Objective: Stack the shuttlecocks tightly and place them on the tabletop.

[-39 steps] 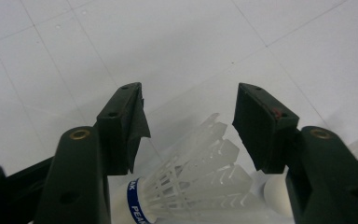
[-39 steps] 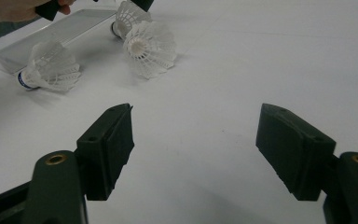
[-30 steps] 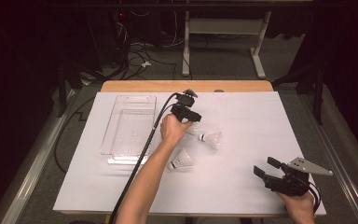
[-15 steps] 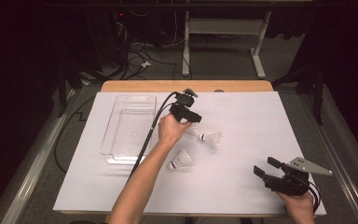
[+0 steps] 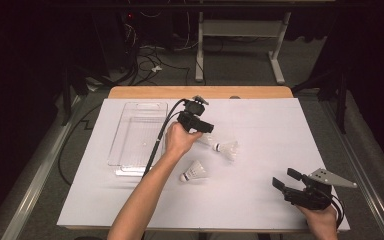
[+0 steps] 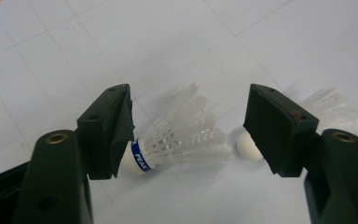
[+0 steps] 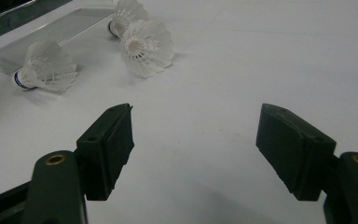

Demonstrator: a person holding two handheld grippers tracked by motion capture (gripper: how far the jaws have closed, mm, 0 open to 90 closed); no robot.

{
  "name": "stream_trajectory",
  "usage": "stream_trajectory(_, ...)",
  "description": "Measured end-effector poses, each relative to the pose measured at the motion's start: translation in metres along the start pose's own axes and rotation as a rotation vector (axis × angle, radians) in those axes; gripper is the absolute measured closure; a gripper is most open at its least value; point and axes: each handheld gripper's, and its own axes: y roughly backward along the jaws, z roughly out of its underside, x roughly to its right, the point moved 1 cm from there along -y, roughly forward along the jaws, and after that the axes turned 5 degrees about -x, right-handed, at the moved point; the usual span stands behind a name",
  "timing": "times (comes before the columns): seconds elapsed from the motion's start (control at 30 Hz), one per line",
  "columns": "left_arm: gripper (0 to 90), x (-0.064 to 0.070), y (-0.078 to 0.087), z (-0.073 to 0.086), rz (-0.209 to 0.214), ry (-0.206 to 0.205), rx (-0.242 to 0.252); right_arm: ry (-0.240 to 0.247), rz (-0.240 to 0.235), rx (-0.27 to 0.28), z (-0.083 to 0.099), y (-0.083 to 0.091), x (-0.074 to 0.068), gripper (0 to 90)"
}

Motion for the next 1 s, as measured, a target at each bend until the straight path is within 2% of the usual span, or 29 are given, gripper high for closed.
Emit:
stream_trajectory(0.17, 32.2, -0.001, 0.006, 0.007, 0.012, -0.002, 0.011, 0.000, 0.001, 0.000, 0.000, 0.000, 0.000, 27.5)
stream_trajectory(0.23, 32.3, -0.002, 0.009, 0.010, 0.003, -0.002, 0.018, -0.001, 0.002, 0.000, 0.000, 0.000, 0.000, 27.5)
stream_trajectory(0.7, 33.2, -0.008, 0.023, 0.028, -0.004, 0.007, 0.005, -0.005, 0.006, 0.003, 0.000, 0.002, 0.000, 27.5)
stream_trajectory(1.0, 33.8, -0.006, 0.030, 0.036, -0.010, -0.006, 0.006, -0.002, 0.006, 0.004, 0.000, 0.002, 0.000, 27.5)
